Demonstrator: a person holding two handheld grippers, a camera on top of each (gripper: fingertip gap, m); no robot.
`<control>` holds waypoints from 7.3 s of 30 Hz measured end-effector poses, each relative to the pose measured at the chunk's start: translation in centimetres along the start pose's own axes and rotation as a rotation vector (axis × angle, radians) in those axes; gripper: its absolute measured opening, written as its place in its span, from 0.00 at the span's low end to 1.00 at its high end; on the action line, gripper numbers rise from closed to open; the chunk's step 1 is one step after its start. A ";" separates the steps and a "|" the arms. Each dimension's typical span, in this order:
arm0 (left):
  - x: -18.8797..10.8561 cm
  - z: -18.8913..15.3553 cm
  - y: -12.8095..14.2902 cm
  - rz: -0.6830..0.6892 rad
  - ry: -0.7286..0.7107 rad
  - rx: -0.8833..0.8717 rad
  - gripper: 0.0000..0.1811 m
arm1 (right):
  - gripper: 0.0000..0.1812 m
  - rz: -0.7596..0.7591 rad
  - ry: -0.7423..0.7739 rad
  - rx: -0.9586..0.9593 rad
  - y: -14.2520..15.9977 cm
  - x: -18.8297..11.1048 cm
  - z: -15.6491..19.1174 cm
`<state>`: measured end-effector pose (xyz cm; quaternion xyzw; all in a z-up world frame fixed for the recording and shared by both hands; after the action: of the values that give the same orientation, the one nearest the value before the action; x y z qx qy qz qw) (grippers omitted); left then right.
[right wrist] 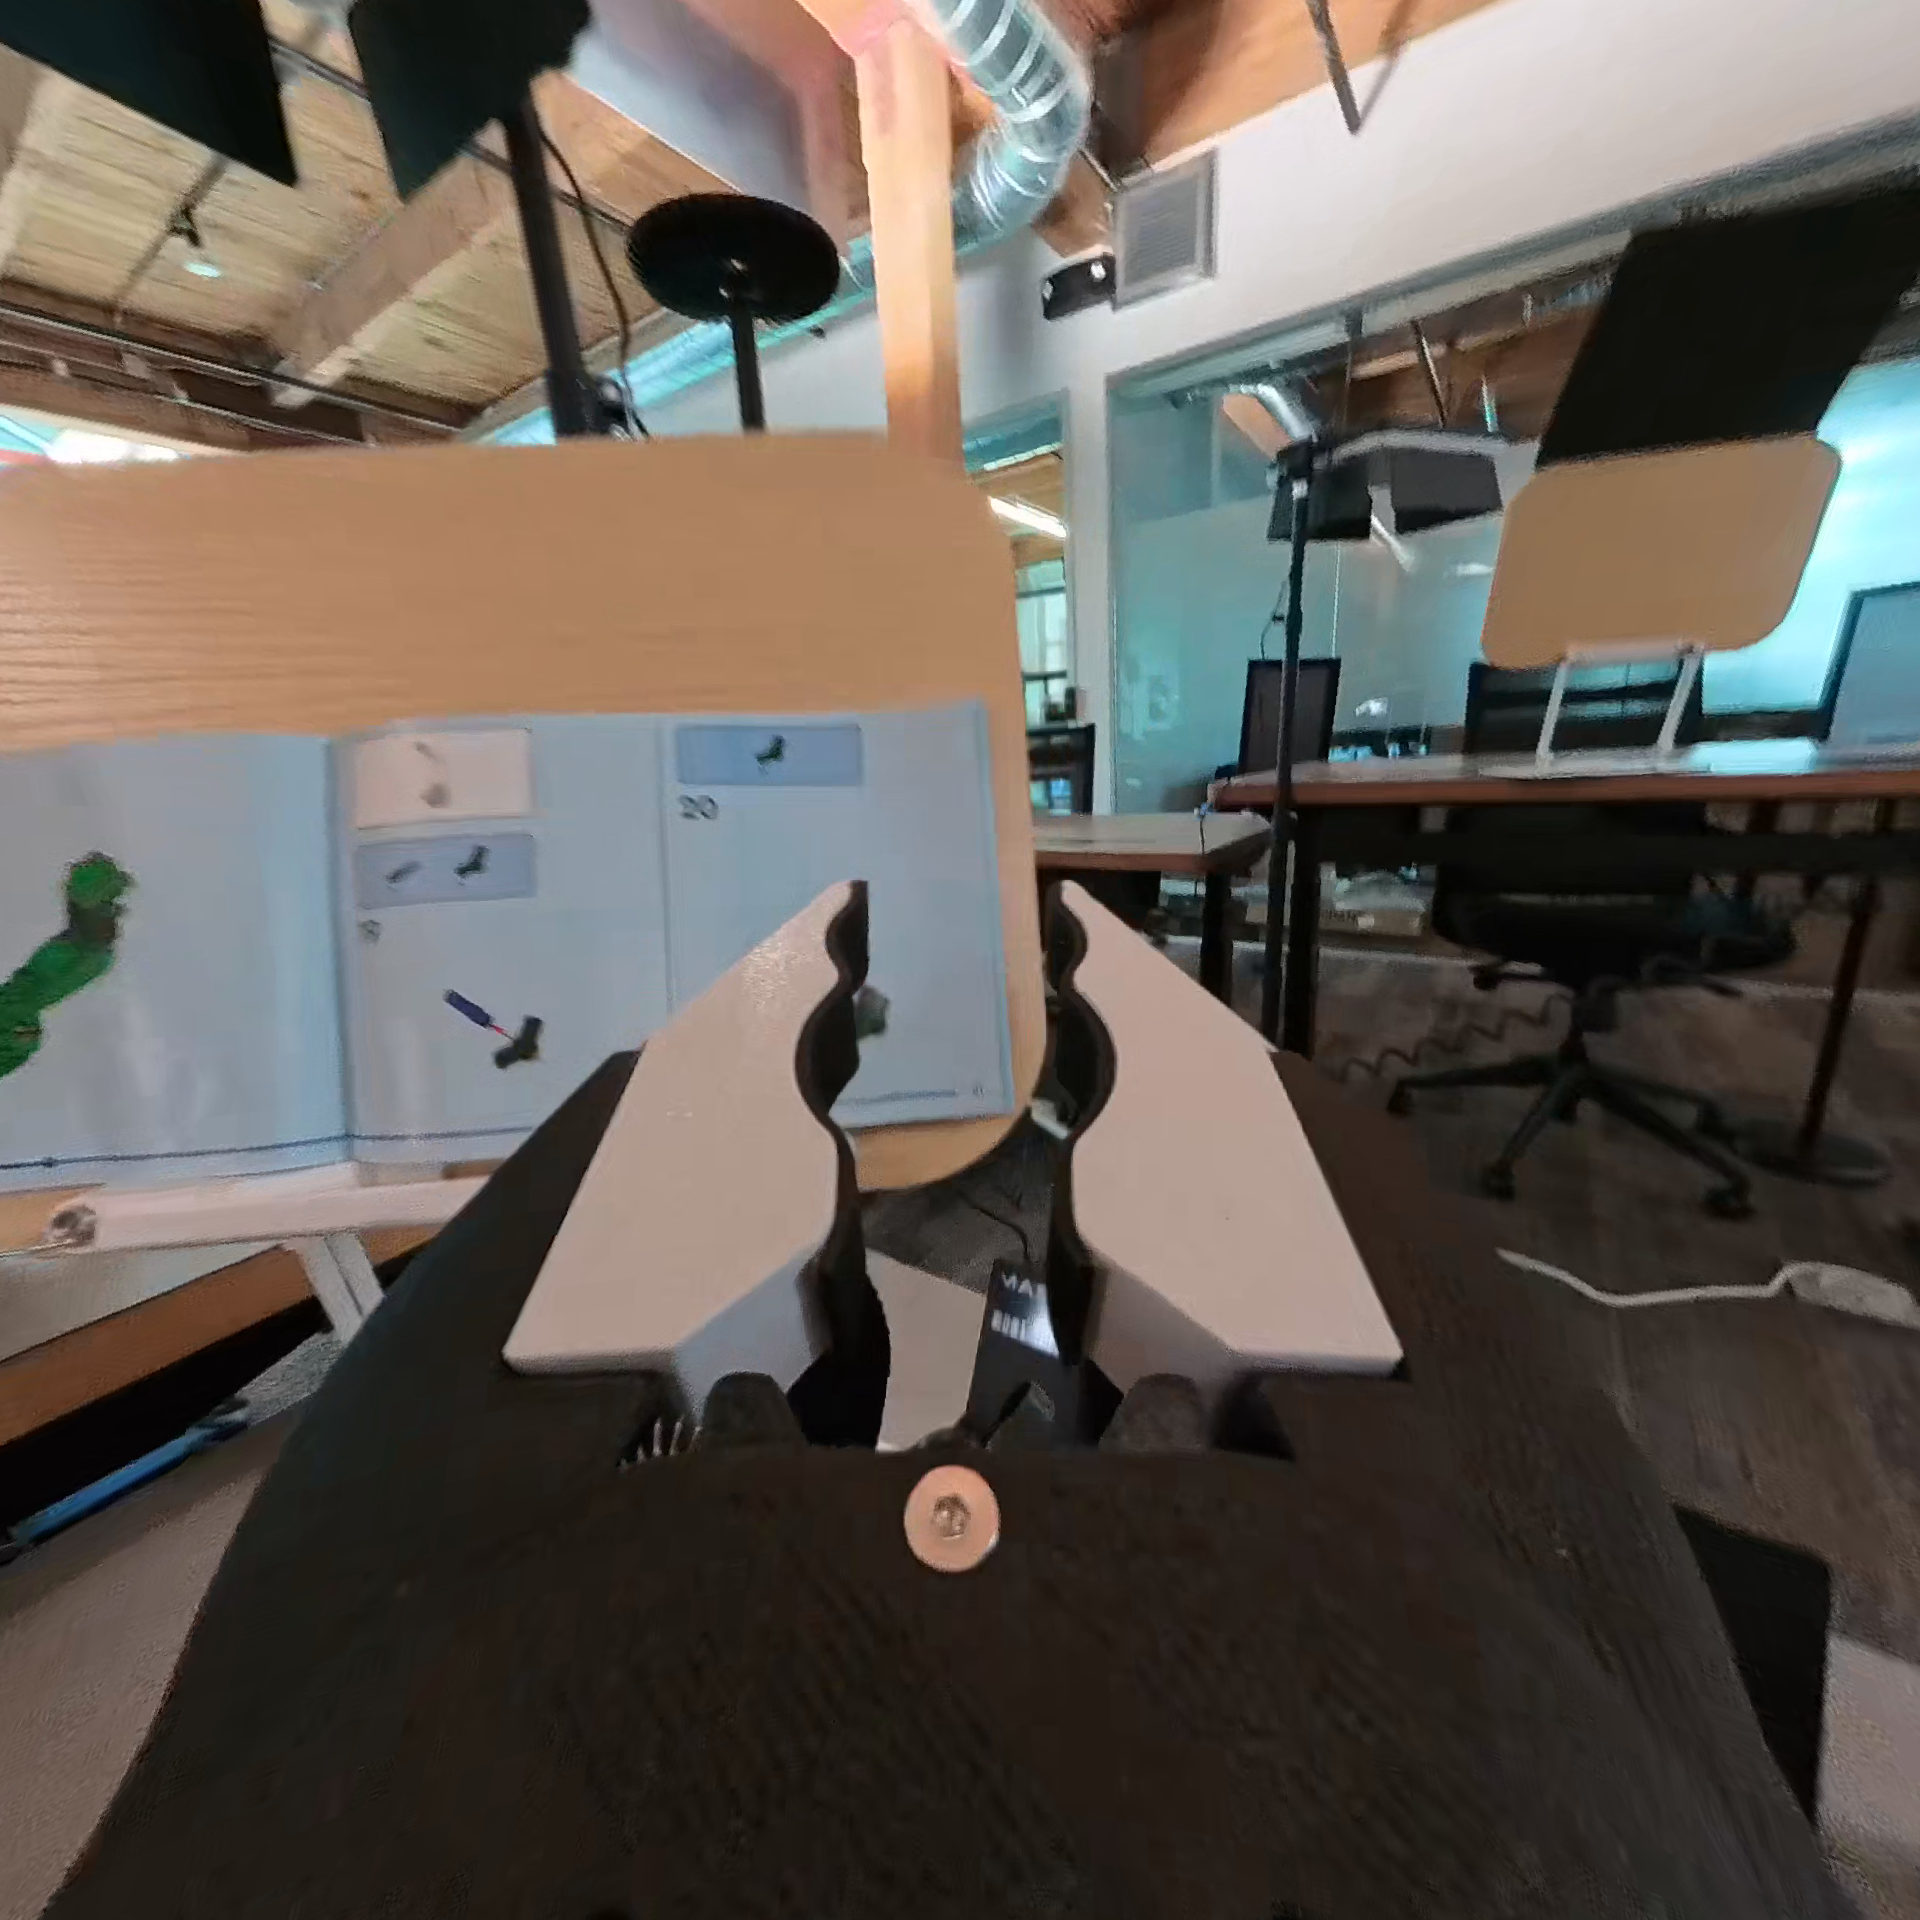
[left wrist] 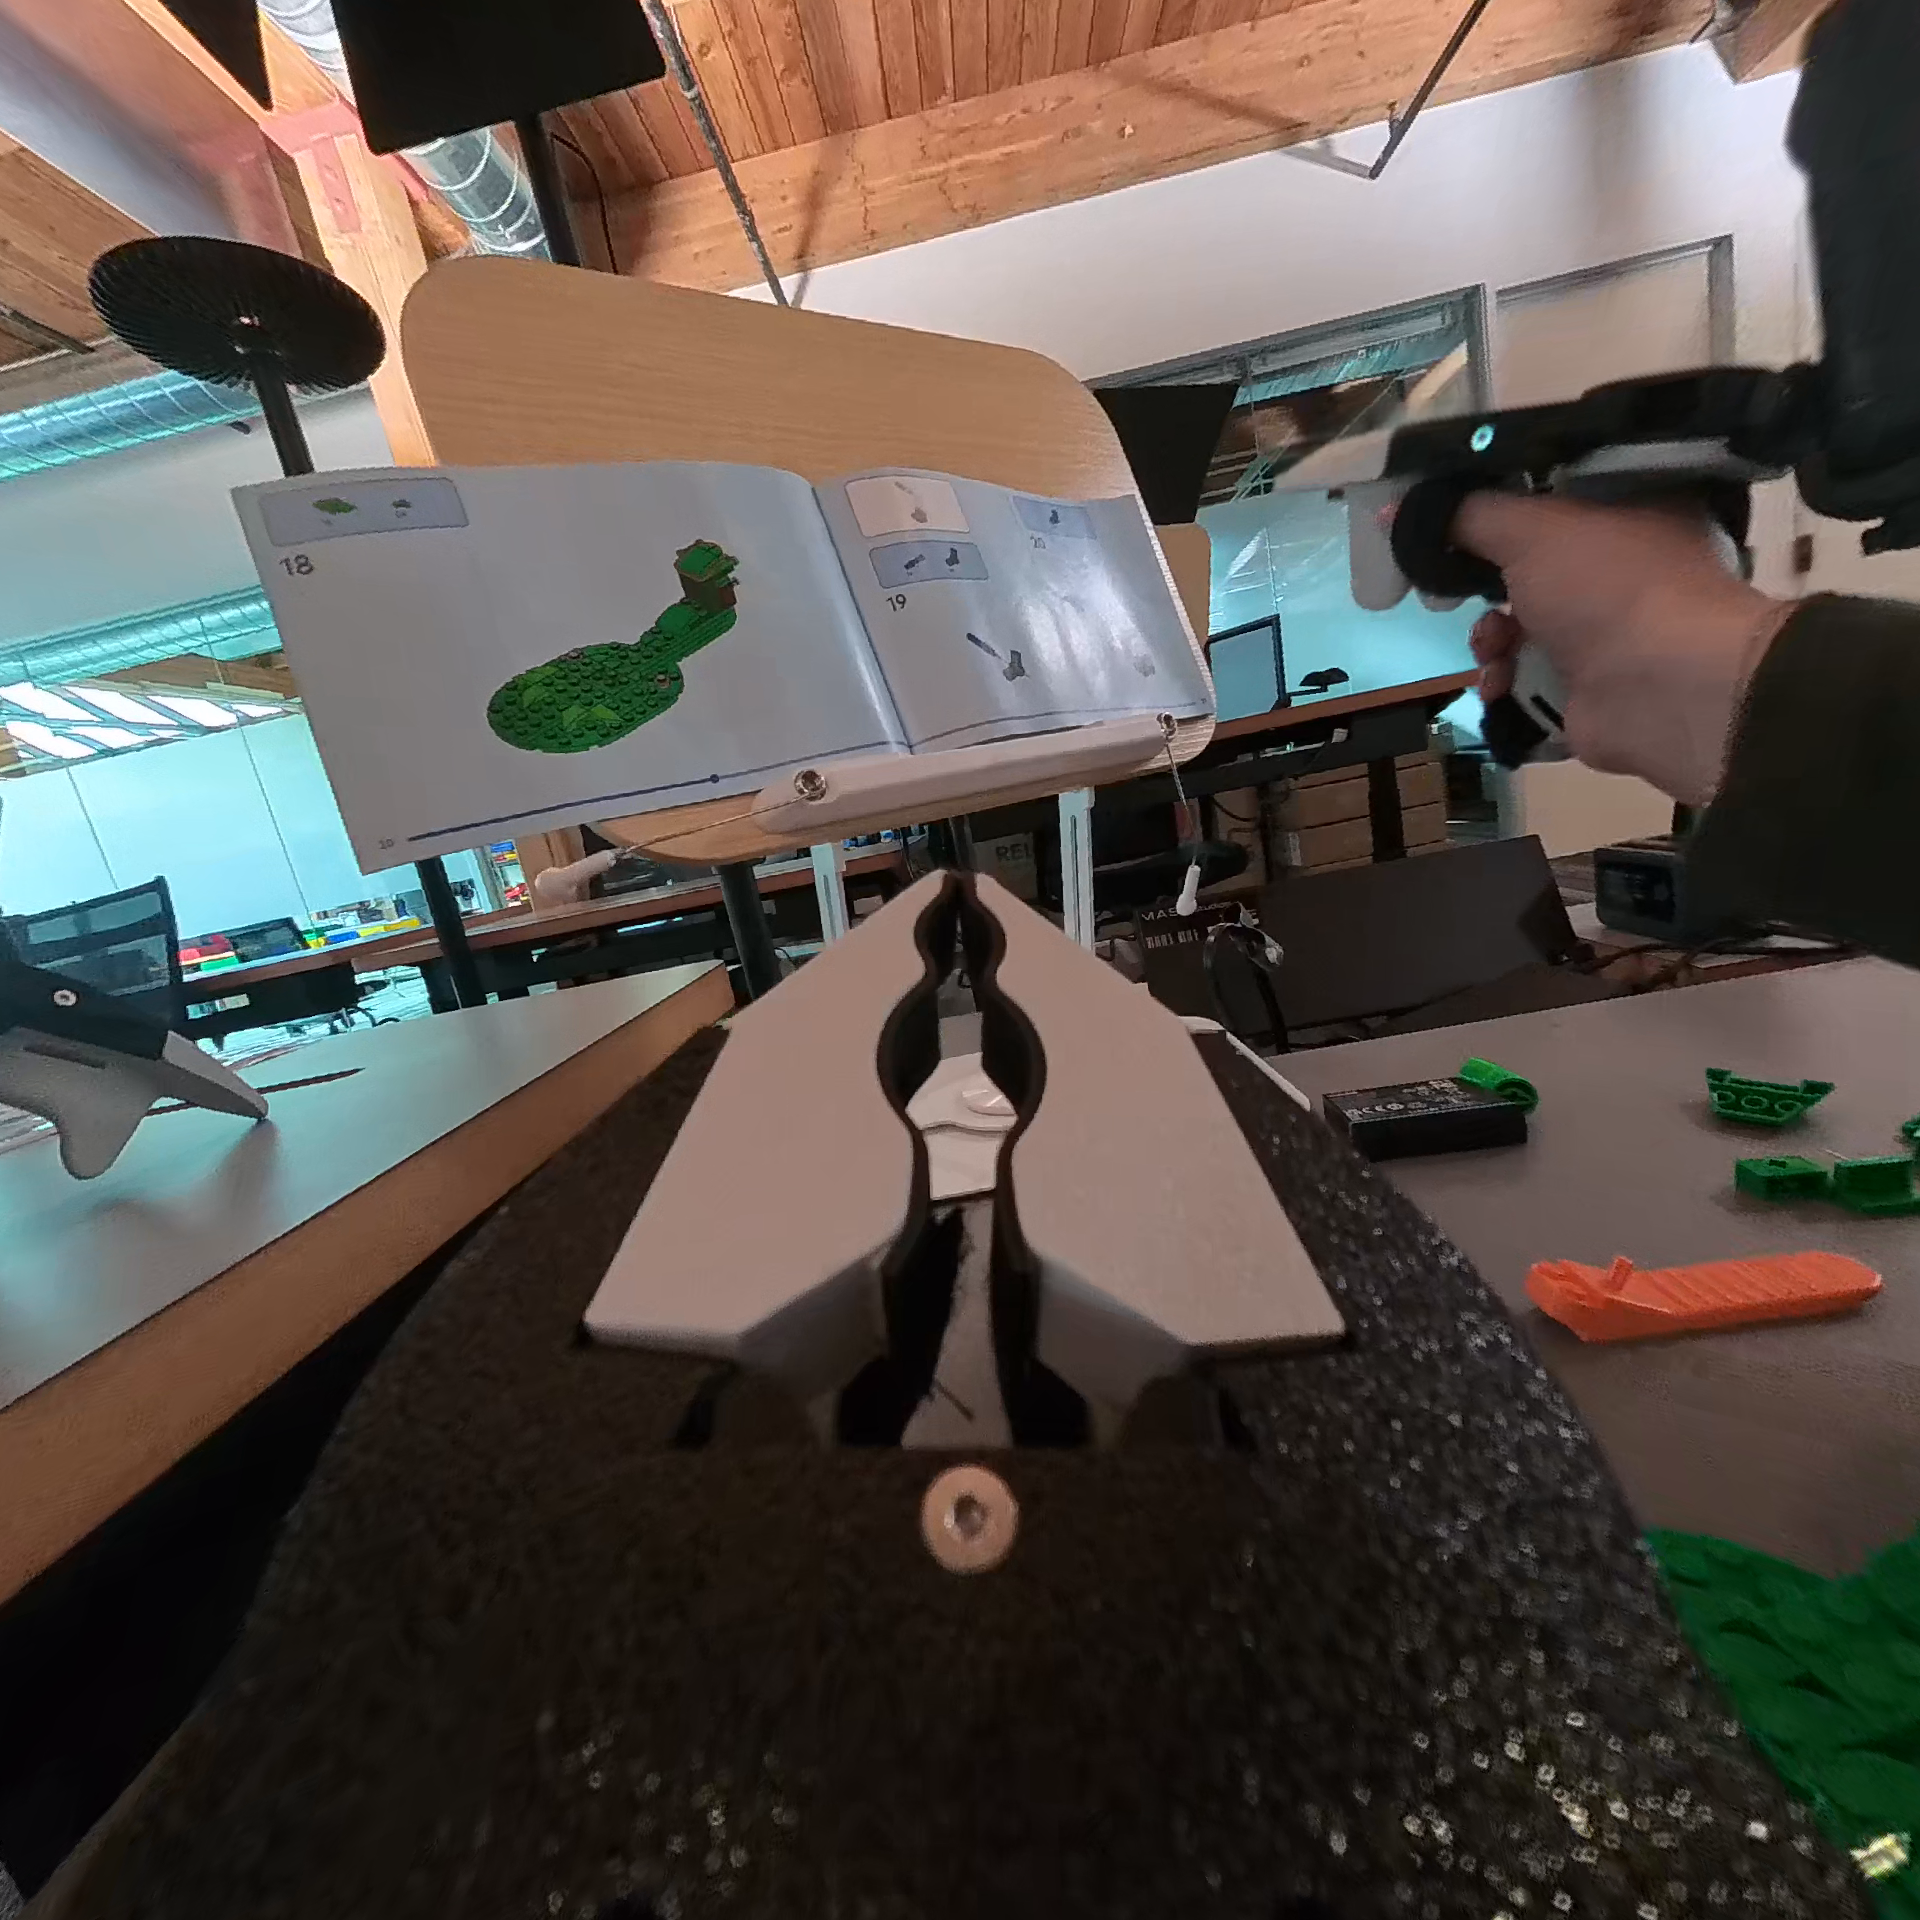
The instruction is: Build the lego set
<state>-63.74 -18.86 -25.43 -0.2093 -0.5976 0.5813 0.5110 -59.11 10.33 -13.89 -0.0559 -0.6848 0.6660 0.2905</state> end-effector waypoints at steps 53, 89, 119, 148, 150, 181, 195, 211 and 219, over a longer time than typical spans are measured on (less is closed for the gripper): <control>0.3 -0.8 0.3 0.013 0.054 -0.010 0.00 | 0.56 0.148 -0.168 0.282 8.4 4.2 3.3; 0.3 -0.9 0.4 0.014 0.059 -0.017 0.00 | 0.15 0.136 -0.081 0.173 7.7 2.7 1.7; 0.3 -0.9 0.4 0.017 0.061 -0.023 0.00 | 0.05 0.185 -0.005 0.112 8.2 2.3 0.7; 0.3 -0.9 0.4 0.017 0.062 -0.026 0.00 | 0.02 0.135 0.019 -0.124 7.4 2.0 2.2; 0.3 -0.9 0.4 0.017 0.062 -0.026 0.00 | 0.02 0.130 0.026 -0.139 7.3 2.0 2.2; 0.2 -0.9 0.4 0.015 0.060 -0.031 0.00 | 0.02 0.158 0.100 -0.138 7.8 1.8 0.4; 0.3 -0.9 0.4 0.015 0.062 -0.032 0.00 | 0.00 0.140 0.097 -0.199 7.4 1.6 0.7; 0.4 -1.1 0.5 0.011 0.059 -0.032 0.00 | 0.00 -0.127 -0.302 -0.744 3.5 -0.3 13.7; 0.7 -0.9 0.3 0.009 0.055 -0.036 0.00 | 0.00 -0.245 -0.415 -0.991 4.2 -2.1 17.9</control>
<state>-63.36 -17.81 -25.61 -0.2371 -0.5926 0.5668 0.5208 -67.13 -5.97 -17.54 0.0266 -0.9608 0.2222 0.1636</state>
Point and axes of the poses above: each gripper's, where its closed fingertips meet, x out along the fingers, y out of its underside, z = x × y across the jaws, the point moved 2 cm from there along -x, back along the fingers
